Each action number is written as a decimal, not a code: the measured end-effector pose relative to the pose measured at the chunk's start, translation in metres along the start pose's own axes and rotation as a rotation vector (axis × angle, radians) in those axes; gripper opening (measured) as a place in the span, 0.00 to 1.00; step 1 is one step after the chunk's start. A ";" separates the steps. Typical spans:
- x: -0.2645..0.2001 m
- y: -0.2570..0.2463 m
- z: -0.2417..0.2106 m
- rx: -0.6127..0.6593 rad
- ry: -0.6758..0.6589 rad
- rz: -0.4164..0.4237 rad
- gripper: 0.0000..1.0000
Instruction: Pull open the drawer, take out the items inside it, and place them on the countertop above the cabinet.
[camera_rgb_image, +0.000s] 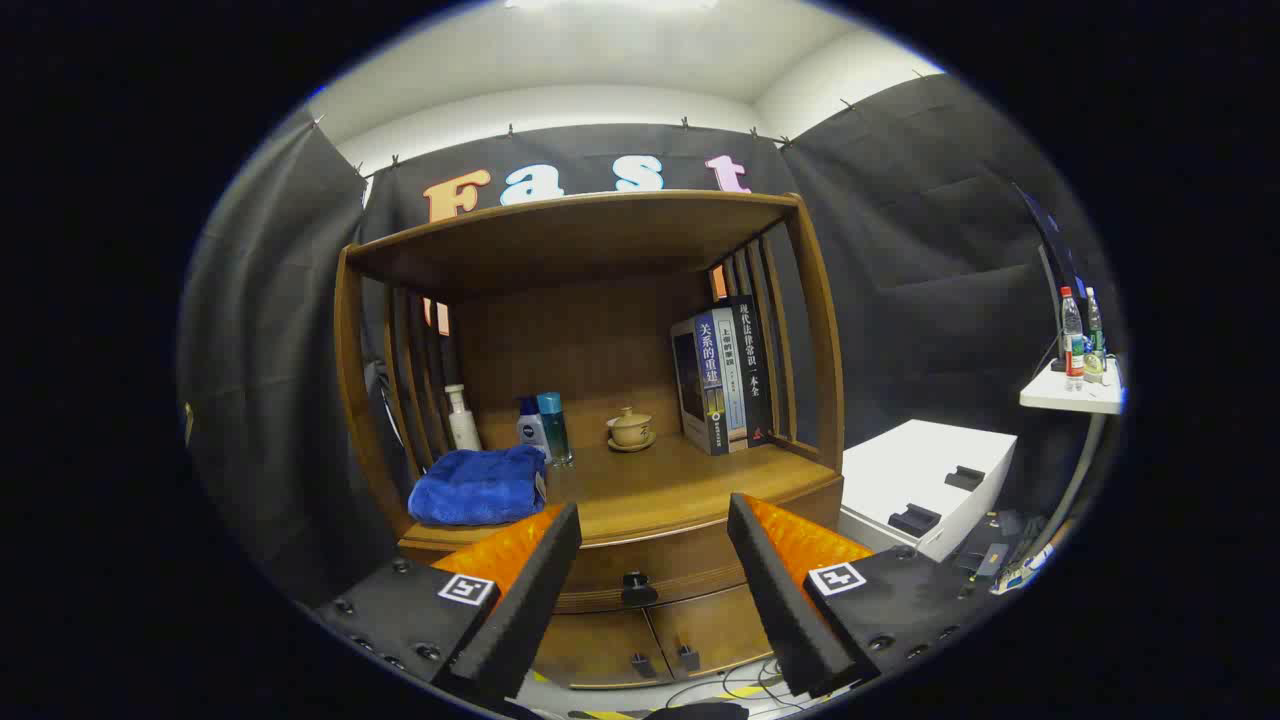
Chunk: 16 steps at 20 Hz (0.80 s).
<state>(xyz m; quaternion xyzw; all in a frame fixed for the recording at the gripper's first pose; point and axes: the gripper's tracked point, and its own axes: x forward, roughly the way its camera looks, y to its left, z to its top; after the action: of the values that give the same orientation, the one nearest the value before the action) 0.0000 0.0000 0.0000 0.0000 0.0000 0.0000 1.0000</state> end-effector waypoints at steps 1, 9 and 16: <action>0.001 0.001 -0.001 -0.004 0.002 0.002 0.98; -0.002 0.003 -0.002 -0.010 0.002 -0.004 0.98; -0.001 0.005 -0.010 -0.022 0.016 0.014 0.98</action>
<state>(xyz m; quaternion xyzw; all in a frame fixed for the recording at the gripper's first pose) -0.0008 0.0051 -0.0100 -0.0111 0.0081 0.0069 0.9999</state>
